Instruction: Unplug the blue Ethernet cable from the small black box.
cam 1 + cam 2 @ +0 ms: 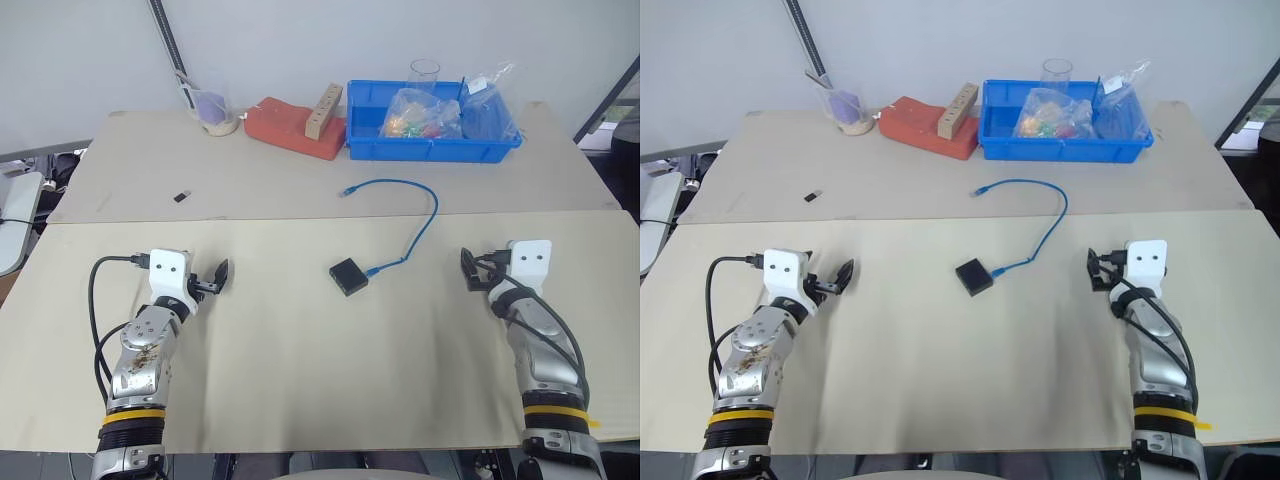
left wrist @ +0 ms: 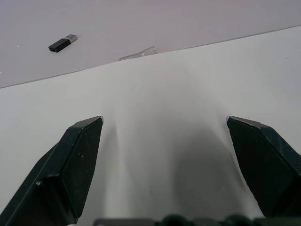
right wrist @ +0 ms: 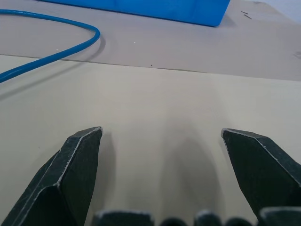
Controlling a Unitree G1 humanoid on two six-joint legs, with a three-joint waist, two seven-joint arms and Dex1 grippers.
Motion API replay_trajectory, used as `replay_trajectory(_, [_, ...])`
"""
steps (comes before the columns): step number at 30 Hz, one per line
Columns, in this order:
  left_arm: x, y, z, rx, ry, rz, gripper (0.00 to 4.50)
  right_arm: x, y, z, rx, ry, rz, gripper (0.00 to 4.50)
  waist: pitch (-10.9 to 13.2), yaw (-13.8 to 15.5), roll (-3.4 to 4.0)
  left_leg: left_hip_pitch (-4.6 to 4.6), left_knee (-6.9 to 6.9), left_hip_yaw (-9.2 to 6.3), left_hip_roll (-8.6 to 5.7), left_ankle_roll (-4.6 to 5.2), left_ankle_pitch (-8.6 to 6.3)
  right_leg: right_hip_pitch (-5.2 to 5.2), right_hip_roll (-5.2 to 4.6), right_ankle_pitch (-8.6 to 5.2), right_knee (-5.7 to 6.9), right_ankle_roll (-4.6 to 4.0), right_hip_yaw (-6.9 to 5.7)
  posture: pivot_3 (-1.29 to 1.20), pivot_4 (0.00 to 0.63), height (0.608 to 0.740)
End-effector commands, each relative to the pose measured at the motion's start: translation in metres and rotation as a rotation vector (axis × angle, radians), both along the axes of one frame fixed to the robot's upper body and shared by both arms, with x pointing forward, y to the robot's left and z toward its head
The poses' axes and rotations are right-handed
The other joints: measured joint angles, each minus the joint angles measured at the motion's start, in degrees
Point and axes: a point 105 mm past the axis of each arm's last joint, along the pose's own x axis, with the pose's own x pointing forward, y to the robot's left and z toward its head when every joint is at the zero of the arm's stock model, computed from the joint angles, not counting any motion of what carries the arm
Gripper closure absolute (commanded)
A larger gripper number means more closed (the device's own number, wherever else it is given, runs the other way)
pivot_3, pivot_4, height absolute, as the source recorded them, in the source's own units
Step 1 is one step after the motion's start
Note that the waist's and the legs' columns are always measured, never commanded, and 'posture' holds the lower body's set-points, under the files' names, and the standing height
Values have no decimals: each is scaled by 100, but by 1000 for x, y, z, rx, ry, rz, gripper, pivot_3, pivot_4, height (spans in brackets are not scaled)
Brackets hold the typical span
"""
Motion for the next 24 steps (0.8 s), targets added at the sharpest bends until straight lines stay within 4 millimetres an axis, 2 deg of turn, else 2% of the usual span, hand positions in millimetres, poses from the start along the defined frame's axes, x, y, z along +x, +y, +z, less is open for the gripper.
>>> replay_trajectory(1, [-2, -17, 20, -18, -45, -115, 34, 0, -1, 14, -27, -10, 67, 0, 0, 0, 0, 0, 0, 0, 0, 0, 0, 0, 0, 0, 0, 0, 0, 0, 150, 740])
replay_trajectory(4, [-28, -74, 47, -19, -43, -533, 34, 3, 24, 32, -111, 58, 393, 0, 2, 3, 2, -6, 1, 2, -3, 0, 0, 0, -3, 0, -3, 0, 0, 0, 150, 740])
replay_trajectory(9, [-75, -119, 71, 63, 27, -984, 34, 1, 63, 48, -214, 217, 897, 0, 2, -82, 5, 10, -7, 4, 4, 0, 0, 15, 9, 0, -23, 0, 3, 0, 150, 740])
replay_trajectory(14, [-93, -131, 77, 163, 30, -1160, 34, 0, 98, 47, -323, 354, 1273, 0, 5, -133, 3, 28, -31, 2, 8, 2, -1, 26, 14, 0, -41, 0, -1, 0, 150, 740])
replay_trajectory(16, [-95, -132, 81, 187, -5, -1169, 34, 9, 117, 35, -426, 404, 1380, 0, 6, -147, 3, 21, -29, 1, 6, 2, 0, 25, 11, 0, -51, -1, -2, 0, 150, 740])
replay_trajectory(21, [-100, -134, 91, 196, -81, -1140, 34, 17, 132, 14, -550, 498, 1492, 0, 6, -121, 3, 12, -20, -3, 2, 1, 0, 27, 2, 0, -58, -1, -9, 0, 150, 740])
replay_trajectory(24, [-106, -134, 93, 195, -90, -1131, 34, 21, 138, 13, -573, 513, 1507, 0, 6, -98, 3, 11, -10, -6, 3, 0, 0, 26, -3, 0, -57, -1, -10, 0, 150, 740])
